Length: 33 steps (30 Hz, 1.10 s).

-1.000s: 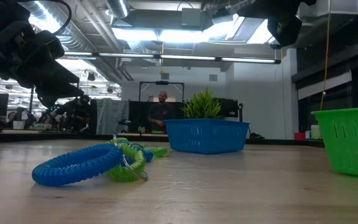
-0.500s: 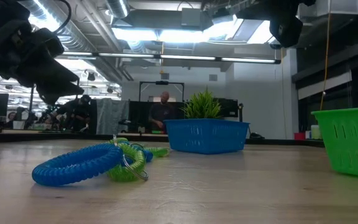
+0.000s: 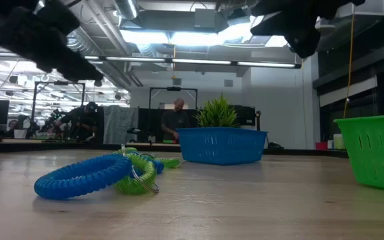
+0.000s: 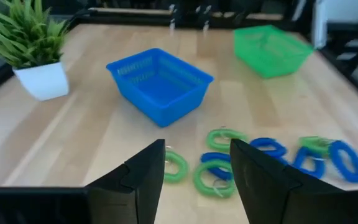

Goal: Sort spring keychains
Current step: Put the green spring keychain into the green bin

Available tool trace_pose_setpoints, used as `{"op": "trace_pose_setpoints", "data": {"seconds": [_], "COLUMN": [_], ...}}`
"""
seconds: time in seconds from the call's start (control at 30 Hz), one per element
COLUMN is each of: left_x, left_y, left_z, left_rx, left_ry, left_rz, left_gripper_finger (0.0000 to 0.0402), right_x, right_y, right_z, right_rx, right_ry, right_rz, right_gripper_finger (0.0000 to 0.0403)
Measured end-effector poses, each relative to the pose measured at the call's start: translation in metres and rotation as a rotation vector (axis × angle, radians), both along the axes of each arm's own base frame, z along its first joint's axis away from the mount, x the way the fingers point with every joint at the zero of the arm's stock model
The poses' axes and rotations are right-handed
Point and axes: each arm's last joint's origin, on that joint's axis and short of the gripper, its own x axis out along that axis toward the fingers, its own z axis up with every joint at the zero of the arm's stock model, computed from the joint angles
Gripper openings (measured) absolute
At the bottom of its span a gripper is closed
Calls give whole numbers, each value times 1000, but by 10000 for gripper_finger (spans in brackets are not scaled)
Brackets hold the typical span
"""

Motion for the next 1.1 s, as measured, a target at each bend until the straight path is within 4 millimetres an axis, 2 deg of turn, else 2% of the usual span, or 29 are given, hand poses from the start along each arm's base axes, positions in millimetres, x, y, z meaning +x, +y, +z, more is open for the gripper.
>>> {"op": "trace_pose_setpoints", "data": {"seconds": [0.23, 0.63, 0.9, 1.1], "left_x": [40, 111, 135, 143], "left_y": [-1, -7, -3, 6], "left_z": [9, -12, -27, -45], "left_rx": [50, 105, 204, 167], "left_ry": [149, 375, 600, 689], "left_rz": [66, 121, 215, 221], "left_gripper_finger": [176, 173, 173, 173], "right_x": [2, 6, 8, 8], "right_y": [-1, 0, 1, 1], "right_z": [-4, -13, -19, -19], "right_rx": [-81, -87, -83, -81], "right_ry": [26, 55, 77, 76], "right_rz": [23, -17, -22, -24], "right_gripper_finger": [140, 140, 140, 140]}}
